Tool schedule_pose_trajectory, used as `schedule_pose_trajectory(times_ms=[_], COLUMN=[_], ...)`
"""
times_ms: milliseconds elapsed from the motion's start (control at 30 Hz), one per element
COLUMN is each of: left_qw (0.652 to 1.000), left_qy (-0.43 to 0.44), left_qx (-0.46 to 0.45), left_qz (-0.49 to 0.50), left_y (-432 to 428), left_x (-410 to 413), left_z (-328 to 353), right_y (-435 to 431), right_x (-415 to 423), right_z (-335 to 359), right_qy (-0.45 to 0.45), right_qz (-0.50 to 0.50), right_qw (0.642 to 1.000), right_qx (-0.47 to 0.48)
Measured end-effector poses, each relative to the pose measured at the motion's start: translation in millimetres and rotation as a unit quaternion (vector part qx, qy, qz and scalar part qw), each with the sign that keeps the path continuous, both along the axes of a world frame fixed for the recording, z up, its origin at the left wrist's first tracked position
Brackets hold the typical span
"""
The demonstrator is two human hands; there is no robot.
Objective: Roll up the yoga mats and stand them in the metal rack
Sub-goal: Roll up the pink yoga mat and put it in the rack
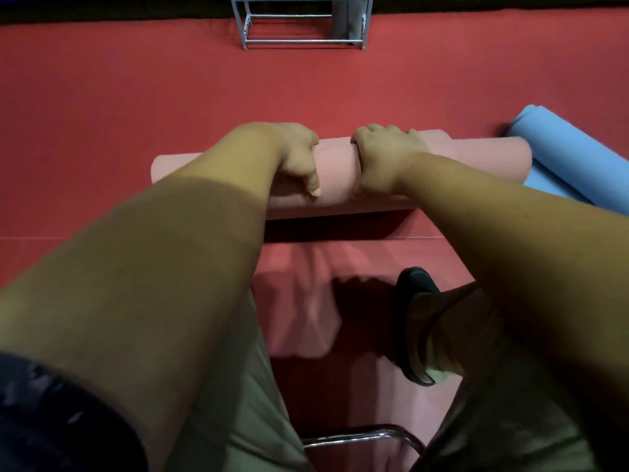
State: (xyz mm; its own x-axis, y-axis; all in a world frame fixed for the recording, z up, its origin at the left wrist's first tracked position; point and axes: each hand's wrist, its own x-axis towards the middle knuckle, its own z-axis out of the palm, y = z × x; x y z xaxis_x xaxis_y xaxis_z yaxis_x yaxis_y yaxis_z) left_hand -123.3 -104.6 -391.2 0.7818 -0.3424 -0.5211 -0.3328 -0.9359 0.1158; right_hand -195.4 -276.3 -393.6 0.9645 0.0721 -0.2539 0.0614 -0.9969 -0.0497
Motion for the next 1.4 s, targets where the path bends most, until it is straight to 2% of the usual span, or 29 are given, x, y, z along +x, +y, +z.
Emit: schedule_pose_trajectory(times_ms=[133, 300, 367, 500, 667, 800, 1100, 1233, 1400], left_qw=[0.999, 0.977, 0.971, 0.972, 0.98, 0.982, 0.98, 0.977, 0.987], left_qy=[-0.037, -0.209, -0.236, -0.229, -0.189, -0.17, -0.196, -0.209, -0.148], left_qx=[-0.002, 0.005, -0.01, -0.037, -0.065, -0.087, 0.009, -0.01, -0.065], left_qz=[-0.007, -0.04, -0.043, -0.038, -0.004, 0.017, -0.043, -0.047, -0.004], left_y=[4, 10, 8, 9, 14, 15, -1, -9, -11], left_x=[-13, -40, -50, -56, -64, -70, -70, -57, -41], left_z=[11, 34, 49, 80, 82, 67, 37, 39, 40], right_y=[6, 1, 0, 6, 7, 10, -10, -16, -21], right_x=[-4, 5, -1, -21, -48, -52, -21, -16, -16], right_z=[23, 64, 85, 104, 87, 85, 71, 66, 59], right_qy=[0.042, 0.042, 0.031, -0.013, -0.068, -0.034, 0.066, 0.067, 0.06], right_qz=[-0.019, -0.016, -0.016, -0.01, -0.012, -0.024, -0.045, -0.047, -0.01], right_qw=[0.999, 0.999, 0.999, 1.0, 0.998, 0.999, 0.996, 0.995, 0.998], right_qx=[0.016, 0.007, 0.01, -0.002, -0.016, 0.0, 0.048, 0.049, 0.003])
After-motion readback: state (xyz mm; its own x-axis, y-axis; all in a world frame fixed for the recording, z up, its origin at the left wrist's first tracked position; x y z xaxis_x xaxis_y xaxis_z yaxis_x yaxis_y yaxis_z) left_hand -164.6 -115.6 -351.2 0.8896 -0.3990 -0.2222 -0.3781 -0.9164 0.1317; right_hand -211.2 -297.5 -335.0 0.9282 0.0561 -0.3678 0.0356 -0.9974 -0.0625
